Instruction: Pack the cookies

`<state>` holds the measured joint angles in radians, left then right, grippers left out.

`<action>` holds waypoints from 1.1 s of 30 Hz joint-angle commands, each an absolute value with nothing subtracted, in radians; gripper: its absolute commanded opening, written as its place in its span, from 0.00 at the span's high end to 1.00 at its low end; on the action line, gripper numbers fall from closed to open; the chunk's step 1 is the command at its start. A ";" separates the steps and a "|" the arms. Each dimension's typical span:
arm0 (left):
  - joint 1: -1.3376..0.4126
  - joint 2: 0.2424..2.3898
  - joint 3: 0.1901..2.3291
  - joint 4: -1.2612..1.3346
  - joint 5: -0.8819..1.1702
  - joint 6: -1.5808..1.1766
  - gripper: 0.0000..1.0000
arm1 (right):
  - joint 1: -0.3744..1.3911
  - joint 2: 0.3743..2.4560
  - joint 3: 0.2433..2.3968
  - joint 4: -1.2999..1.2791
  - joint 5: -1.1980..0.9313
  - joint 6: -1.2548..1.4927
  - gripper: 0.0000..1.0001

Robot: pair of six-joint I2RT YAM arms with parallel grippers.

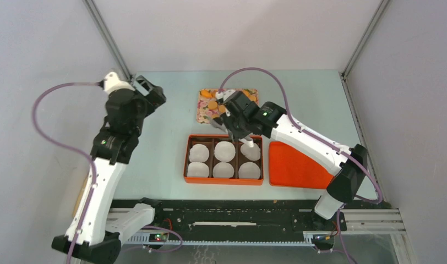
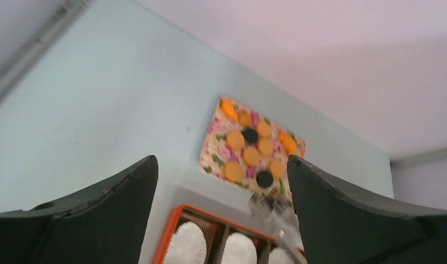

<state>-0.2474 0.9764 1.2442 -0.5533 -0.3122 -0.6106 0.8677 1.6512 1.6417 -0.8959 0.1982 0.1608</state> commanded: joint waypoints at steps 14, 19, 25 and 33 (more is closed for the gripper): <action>-0.244 0.819 1.294 -0.680 -0.550 -0.539 0.07 | 1.108 1.817 1.755 -0.941 0.088 0.207 1.00; -0.244 0.814 1.272 -0.655 -0.524 -0.535 0.07 | 1.108 1.815 1.738 -0.937 0.122 0.210 1.00; -0.244 0.818 1.254 -0.640 -0.511 -0.531 0.06 | 1.104 1.829 1.739 -0.930 0.146 0.192 0.99; -0.244 0.827 1.240 -0.625 -0.499 -0.506 0.05 | 1.106 1.860 1.760 -0.917 0.177 0.200 0.51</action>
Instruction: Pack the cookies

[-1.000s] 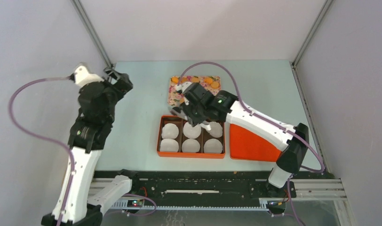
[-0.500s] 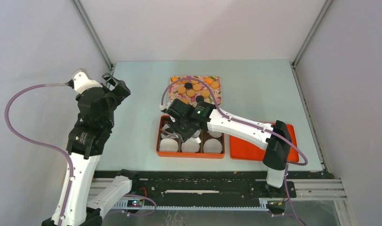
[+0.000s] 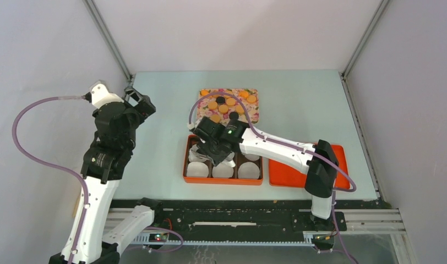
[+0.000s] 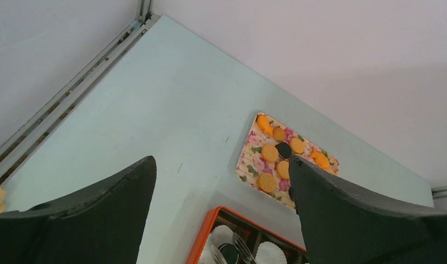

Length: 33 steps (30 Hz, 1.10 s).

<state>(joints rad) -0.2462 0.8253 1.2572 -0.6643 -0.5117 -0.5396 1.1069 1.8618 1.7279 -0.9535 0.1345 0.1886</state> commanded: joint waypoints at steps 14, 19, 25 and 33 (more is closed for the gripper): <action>-0.244 0.833 1.229 -0.600 -0.437 -0.507 0.05 | 1.108 1.790 1.803 -0.900 0.277 0.194 0.46; -0.244 0.838 1.223 -0.581 -0.397 -0.525 0.05 | 1.094 1.704 1.814 -0.932 0.397 0.175 0.46; -0.244 0.876 1.215 -0.566 -0.350 -0.543 0.06 | 0.981 1.694 1.753 -0.901 0.407 0.184 0.47; -0.244 0.883 1.212 -0.560 -0.345 -0.540 0.06 | 0.811 1.798 1.675 -0.827 0.374 0.181 0.48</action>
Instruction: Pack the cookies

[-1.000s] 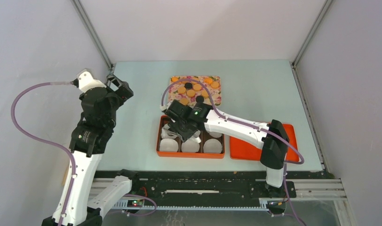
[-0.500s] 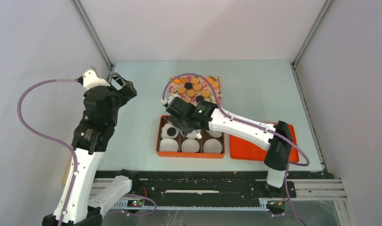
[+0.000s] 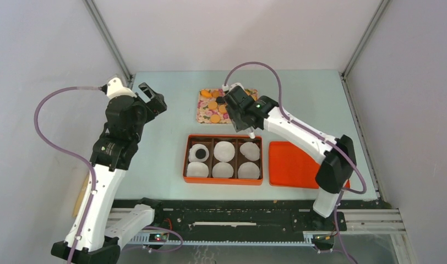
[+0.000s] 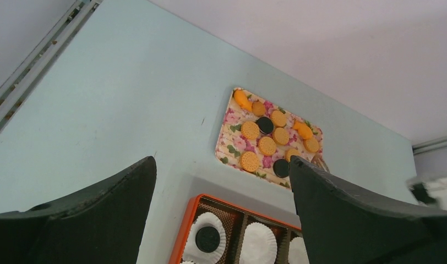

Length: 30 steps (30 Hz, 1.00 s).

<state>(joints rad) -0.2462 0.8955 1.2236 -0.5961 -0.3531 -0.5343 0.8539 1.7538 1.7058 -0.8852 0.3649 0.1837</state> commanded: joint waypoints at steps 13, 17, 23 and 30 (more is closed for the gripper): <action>-0.244 0.893 1.212 -0.559 -0.358 -0.535 0.06 | 0.756 1.846 1.602 -0.765 0.282 0.201 0.47; -0.244 0.896 1.207 -0.559 -0.358 -0.535 0.06 | 0.745 1.881 1.609 -0.760 0.279 0.209 0.47; -0.244 0.896 1.195 -0.554 -0.356 -0.537 0.06 | 0.713 1.948 1.652 -0.770 0.268 0.227 0.47; -0.244 0.896 1.190 -0.552 -0.348 -0.541 0.06 | 0.697 1.968 1.682 -0.776 0.225 0.225 0.74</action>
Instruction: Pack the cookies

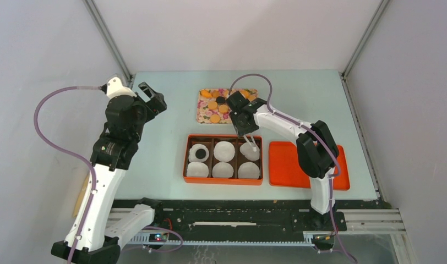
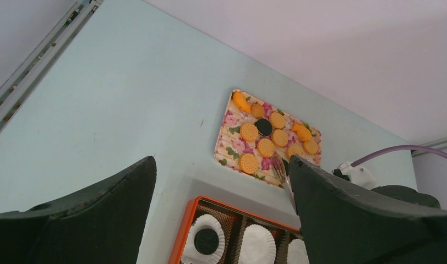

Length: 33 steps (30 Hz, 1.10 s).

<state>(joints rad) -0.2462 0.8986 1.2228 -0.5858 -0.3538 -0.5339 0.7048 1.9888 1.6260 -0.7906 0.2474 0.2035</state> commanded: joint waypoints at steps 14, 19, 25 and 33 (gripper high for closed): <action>-0.244 0.884 1.187 -0.553 -0.332 -0.551 0.05 | 0.740 1.747 1.654 -0.808 0.227 0.224 1.00; -0.244 0.879 1.188 -0.552 -0.330 -0.555 0.05 | 0.787 1.684 1.651 -0.827 0.242 0.214 1.00; -0.244 0.885 1.227 -0.583 -0.398 -0.548 0.05 | 0.890 1.628 1.639 -0.888 0.221 0.210 1.00; -0.125 1.022 1.405 -0.764 -0.337 -0.574 0.04 | 1.112 1.534 1.543 -0.907 0.146 0.221 1.00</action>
